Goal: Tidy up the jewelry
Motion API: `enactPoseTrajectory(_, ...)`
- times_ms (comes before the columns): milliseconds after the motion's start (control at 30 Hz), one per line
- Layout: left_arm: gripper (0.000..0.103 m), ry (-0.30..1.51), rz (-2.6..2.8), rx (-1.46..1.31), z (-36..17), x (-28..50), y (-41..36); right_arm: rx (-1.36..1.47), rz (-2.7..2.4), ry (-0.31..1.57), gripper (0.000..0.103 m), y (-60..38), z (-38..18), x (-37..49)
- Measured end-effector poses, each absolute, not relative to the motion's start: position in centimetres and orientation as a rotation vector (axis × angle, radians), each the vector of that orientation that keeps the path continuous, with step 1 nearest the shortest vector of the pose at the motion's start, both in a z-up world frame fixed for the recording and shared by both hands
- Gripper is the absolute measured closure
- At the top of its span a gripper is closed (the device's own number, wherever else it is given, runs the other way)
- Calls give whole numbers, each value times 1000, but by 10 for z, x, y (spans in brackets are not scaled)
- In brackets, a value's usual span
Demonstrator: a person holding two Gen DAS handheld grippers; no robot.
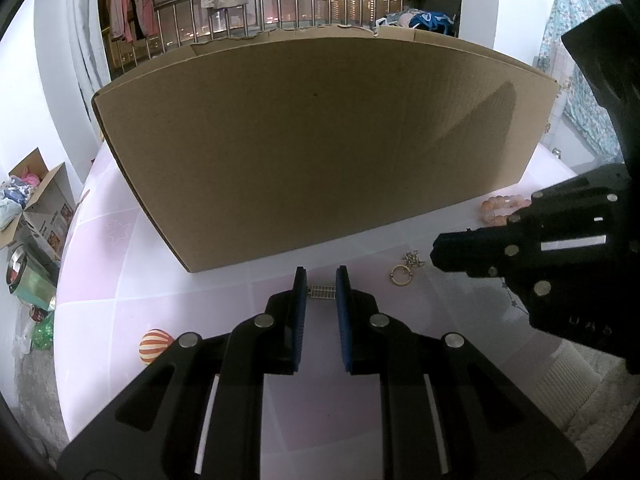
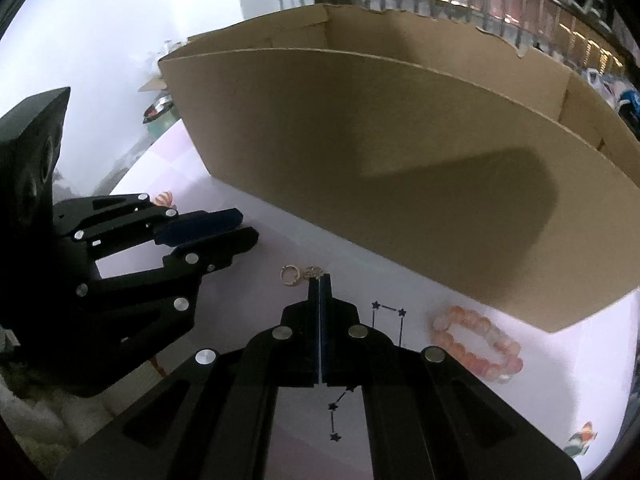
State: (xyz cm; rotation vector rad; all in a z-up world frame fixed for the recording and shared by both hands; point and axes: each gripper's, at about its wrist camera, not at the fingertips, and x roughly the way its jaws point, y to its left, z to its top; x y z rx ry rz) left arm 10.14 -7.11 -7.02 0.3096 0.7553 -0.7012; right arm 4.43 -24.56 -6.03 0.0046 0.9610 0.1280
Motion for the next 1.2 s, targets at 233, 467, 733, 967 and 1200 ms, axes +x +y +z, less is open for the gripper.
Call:
enactPoseTrajectory(233, 89, 755, -701, 310, -70, 102, -71, -51, 167, 943, 94, -250, -58, 56)
enactPoseTrajectory(467, 89, 755, -702, 314, -70, 102, -71, -18, 215, 947, 94, -250, -62, 63)
enactPoseTrajectory(733, 89, 754, -702, 313, -70, 101, -71, -26, 213, 975, 93, -243, -70, 62)
enactPoseTrajectory(967, 89, 751, -704, 312, -70, 101, -70, 19, 127, 983, 101, -255, -69, 55)
enactPoseTrajectory(1200, 89, 751, -704, 311, -72, 102, -69, 123, 89, 956, 102, -271, -61, 37)
